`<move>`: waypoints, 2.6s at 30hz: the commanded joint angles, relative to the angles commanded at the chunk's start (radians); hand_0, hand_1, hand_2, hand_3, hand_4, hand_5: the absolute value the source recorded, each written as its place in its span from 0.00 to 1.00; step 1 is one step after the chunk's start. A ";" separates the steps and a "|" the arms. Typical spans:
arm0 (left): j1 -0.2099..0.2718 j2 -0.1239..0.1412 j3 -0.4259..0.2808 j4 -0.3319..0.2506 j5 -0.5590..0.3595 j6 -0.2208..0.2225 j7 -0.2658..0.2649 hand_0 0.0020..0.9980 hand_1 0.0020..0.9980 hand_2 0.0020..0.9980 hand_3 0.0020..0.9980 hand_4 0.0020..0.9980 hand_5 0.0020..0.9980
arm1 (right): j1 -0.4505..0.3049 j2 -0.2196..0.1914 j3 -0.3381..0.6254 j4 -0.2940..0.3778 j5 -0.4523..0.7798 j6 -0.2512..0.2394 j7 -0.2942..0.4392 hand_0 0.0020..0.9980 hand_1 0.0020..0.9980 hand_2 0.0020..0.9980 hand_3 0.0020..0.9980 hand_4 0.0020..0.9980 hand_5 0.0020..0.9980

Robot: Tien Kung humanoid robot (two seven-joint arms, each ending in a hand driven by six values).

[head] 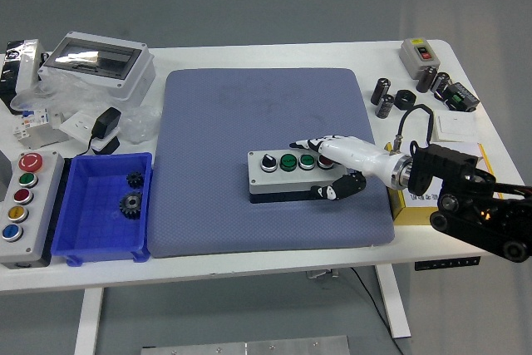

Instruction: Pick up the button,place it on the desk,press the button,press the button

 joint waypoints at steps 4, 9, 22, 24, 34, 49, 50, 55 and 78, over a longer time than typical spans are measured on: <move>-0.001 0.000 -0.001 0.000 0.003 -0.001 0.000 0.67 0.63 0.57 0.60 0.62 0.21 | 0.003 -0.007 0.001 0.009 0.019 0.008 0.000 1.00 0.99 1.00 1.00 0.67 0.10; -0.001 -0.001 -0.001 0.000 0.008 -0.003 0.001 0.67 0.63 0.56 0.60 0.62 0.21 | 0.005 -0.023 0.008 0.030 0.055 0.026 -0.003 1.00 0.99 1.00 1.00 0.70 0.10; 0.004 -0.009 -0.001 -0.001 0.007 -0.004 0.004 0.67 0.63 0.56 0.59 0.61 0.20 | -0.023 -0.166 0.122 0.199 0.064 0.016 -0.032 1.00 1.00 1.00 1.00 0.73 0.09; 0.005 -0.009 -0.001 -0.001 0.006 -0.003 0.005 0.67 0.63 0.56 0.59 0.61 0.20 | -0.031 -0.201 0.158 0.237 0.050 0.028 -0.068 1.00 1.00 1.00 1.00 0.73 0.09; 0.004 -0.001 -0.007 -0.002 0.014 -0.005 0.007 0.67 0.63 0.55 0.59 0.61 0.19 | -0.001 -0.266 0.291 0.326 0.271 0.360 -0.393 1.00 1.00 1.00 1.00 0.72 0.13; 0.006 0.005 -0.012 -0.005 0.028 -0.008 0.013 0.67 0.63 0.55 0.59 0.60 0.18 | 0.069 -0.181 0.262 0.288 0.387 0.617 -0.606 0.16 0.29 0.56 1.00 0.46 0.00; 0.006 0.005 -0.012 -0.005 0.029 -0.008 0.013 0.67 0.63 0.55 0.59 0.60 0.18 | 0.072 -0.175 0.261 0.284 0.386 0.617 -0.605 0.03 0.16 0.34 1.00 0.36 0.00; 0.004 0.003 -0.014 -0.005 0.031 -0.008 0.012 0.67 0.63 0.55 0.59 0.60 0.18 | 0.079 -0.159 0.264 0.268 0.385 0.613 -0.604 0.03 0.16 0.34 1.00 0.36 0.00; 0.008 -0.008 -0.005 -0.004 0.014 -0.004 0.012 0.67 0.63 0.55 0.59 0.61 0.19 | 0.092 -0.130 0.262 0.276 0.384 0.618 -0.599 0.00 0.11 0.28 1.00 0.31 0.00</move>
